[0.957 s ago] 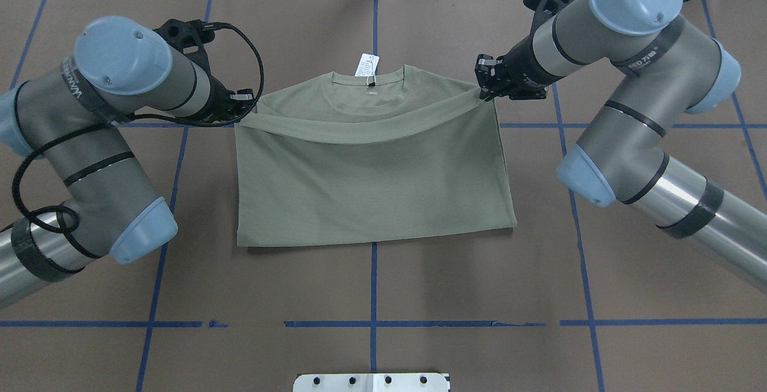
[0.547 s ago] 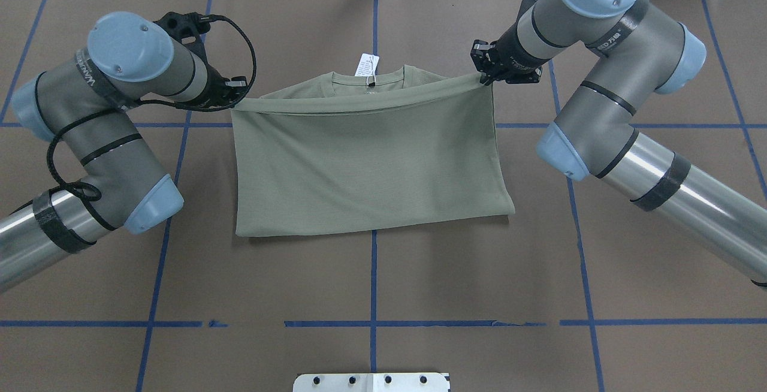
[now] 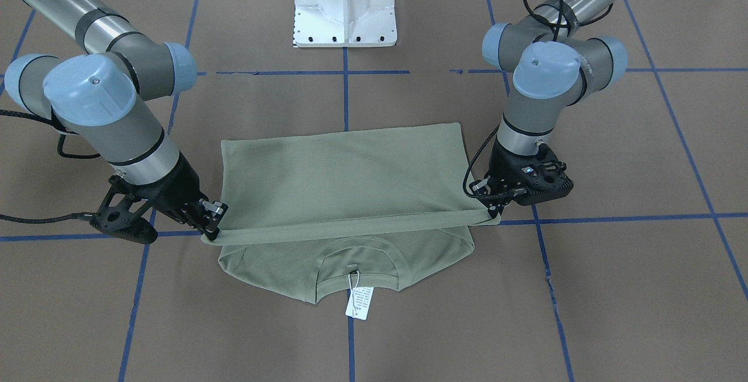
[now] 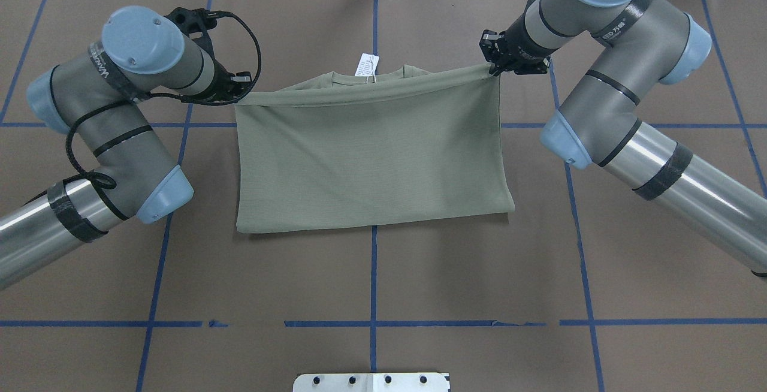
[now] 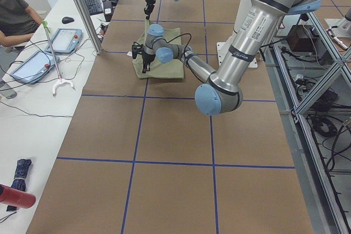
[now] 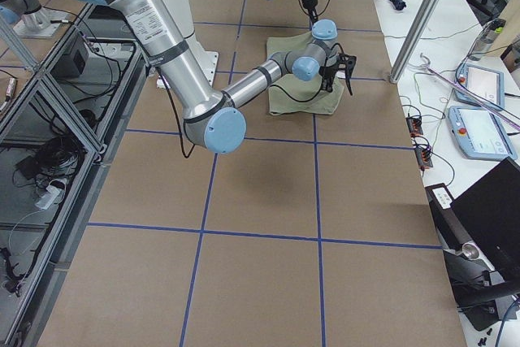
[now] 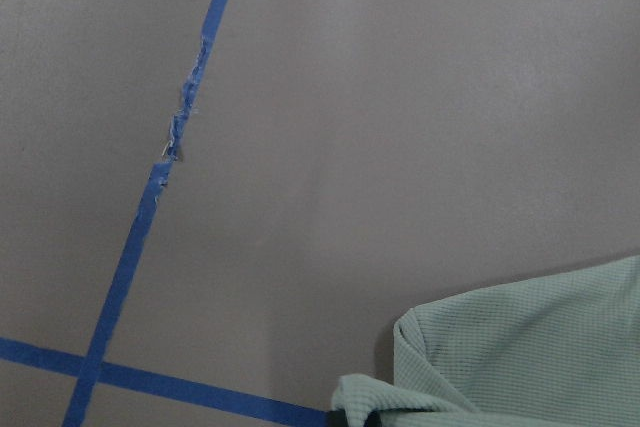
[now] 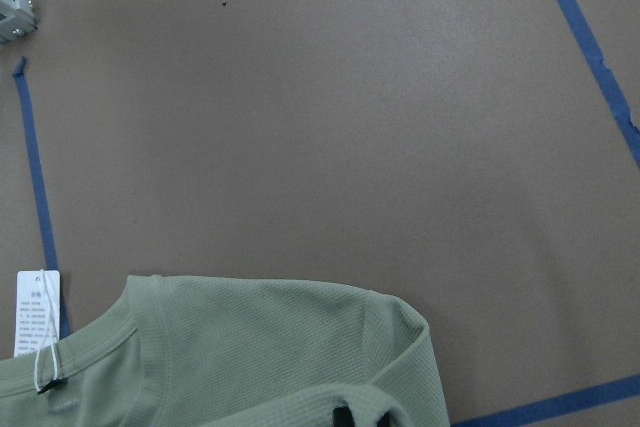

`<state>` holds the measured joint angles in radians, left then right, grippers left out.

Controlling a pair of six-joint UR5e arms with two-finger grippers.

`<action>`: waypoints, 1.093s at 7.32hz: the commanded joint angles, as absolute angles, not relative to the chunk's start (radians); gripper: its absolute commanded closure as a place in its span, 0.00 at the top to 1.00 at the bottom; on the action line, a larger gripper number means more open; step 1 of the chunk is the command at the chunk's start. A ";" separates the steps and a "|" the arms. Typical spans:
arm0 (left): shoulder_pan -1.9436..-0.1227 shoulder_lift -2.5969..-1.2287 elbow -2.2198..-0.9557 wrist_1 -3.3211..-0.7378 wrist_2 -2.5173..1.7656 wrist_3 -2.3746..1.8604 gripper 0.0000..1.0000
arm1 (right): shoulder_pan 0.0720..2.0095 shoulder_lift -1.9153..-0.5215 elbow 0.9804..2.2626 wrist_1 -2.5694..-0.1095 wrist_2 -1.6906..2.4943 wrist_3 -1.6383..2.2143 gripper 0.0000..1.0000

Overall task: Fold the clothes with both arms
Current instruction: 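Lay the hem down near the collar and open both grippers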

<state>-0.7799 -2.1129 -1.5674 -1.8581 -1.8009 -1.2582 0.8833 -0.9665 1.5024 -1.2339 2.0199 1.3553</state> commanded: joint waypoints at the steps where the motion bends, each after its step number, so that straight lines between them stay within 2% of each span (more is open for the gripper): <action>1: -0.779 -2.132 -1.557 -1.855 -1.799 -1.264 0.00 | 0.877 -0.947 1.488 -1.233 2.019 1.355 0.00; 2: -0.779 -2.135 -1.549 -1.855 -1.799 -1.266 0.05 | 0.879 -0.946 1.485 -1.233 2.019 1.356 0.00; 3: -0.778 -2.137 -1.531 -1.856 -1.795 -1.264 0.67 | 0.879 -0.946 1.473 -1.233 2.017 1.355 0.77; 4: -0.778 -2.144 -1.529 -1.856 -1.795 -1.264 1.00 | 0.877 -0.945 1.465 -1.233 2.011 1.356 1.00; 7: -0.781 -2.151 -1.528 -1.855 -1.796 -1.259 1.00 | 0.873 -0.949 1.472 -1.232 2.019 1.356 1.00; 8: -0.782 -2.151 -1.538 -1.855 -1.798 -1.261 1.00 | 0.814 -0.971 1.509 -1.229 2.014 1.364 1.00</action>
